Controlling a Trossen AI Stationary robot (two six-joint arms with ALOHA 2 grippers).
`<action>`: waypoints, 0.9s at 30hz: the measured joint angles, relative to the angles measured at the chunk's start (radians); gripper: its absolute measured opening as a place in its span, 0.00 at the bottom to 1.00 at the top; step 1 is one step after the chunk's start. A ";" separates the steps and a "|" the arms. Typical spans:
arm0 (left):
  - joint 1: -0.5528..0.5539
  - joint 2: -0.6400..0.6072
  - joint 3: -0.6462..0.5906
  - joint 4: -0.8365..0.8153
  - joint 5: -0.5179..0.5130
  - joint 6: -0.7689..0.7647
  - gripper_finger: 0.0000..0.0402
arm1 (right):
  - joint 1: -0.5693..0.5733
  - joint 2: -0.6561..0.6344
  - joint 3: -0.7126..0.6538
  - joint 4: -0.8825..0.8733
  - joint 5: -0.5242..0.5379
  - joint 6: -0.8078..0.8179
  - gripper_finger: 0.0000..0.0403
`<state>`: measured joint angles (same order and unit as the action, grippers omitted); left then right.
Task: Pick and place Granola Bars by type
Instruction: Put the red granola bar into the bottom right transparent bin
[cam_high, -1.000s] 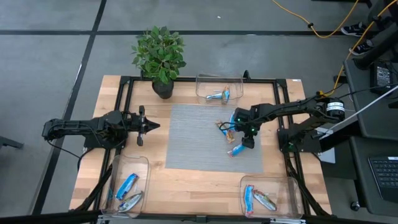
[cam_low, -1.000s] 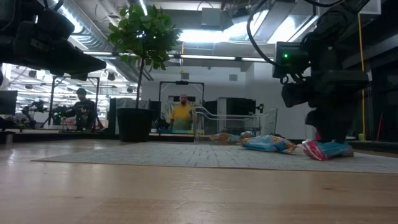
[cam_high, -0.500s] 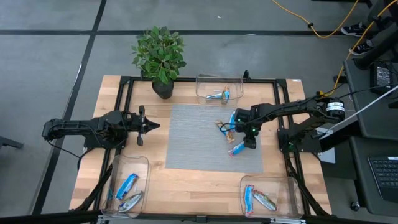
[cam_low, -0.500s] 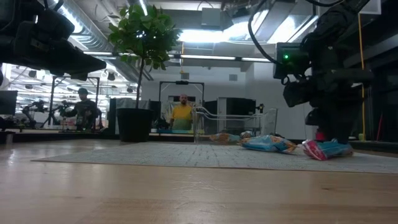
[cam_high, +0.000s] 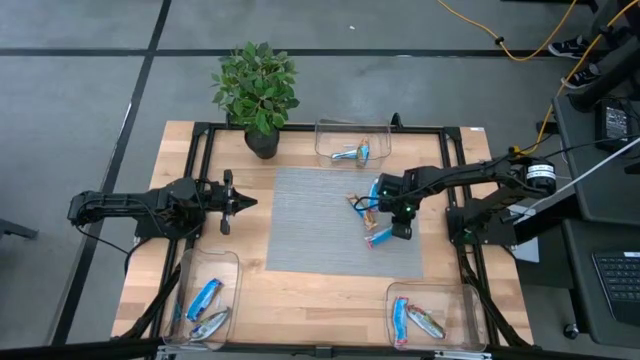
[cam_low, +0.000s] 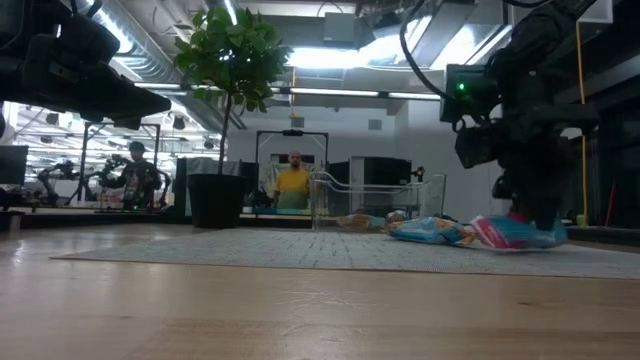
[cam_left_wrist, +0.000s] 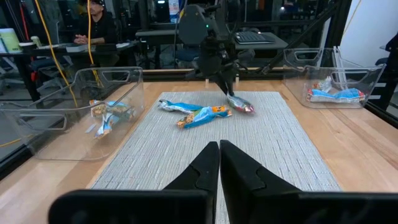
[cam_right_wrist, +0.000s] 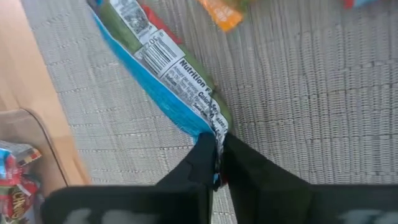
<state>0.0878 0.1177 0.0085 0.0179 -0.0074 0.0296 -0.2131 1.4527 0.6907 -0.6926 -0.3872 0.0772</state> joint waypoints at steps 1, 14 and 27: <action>0.000 0.000 0.000 0.000 0.000 0.000 0.02 | 0.000 -0.011 0.001 -0.002 0.000 0.003 0.11; 0.000 0.000 0.000 0.000 0.000 0.000 0.03 | 0.013 -0.276 0.162 -0.093 0.013 0.169 0.07; 0.000 0.000 0.000 0.000 0.000 0.000 0.03 | 0.199 -0.538 0.417 -0.269 0.069 0.333 0.06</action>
<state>0.0879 0.1177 0.0084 0.0179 -0.0074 0.0296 -0.0136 0.9146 1.1075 -0.9616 -0.3182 0.4105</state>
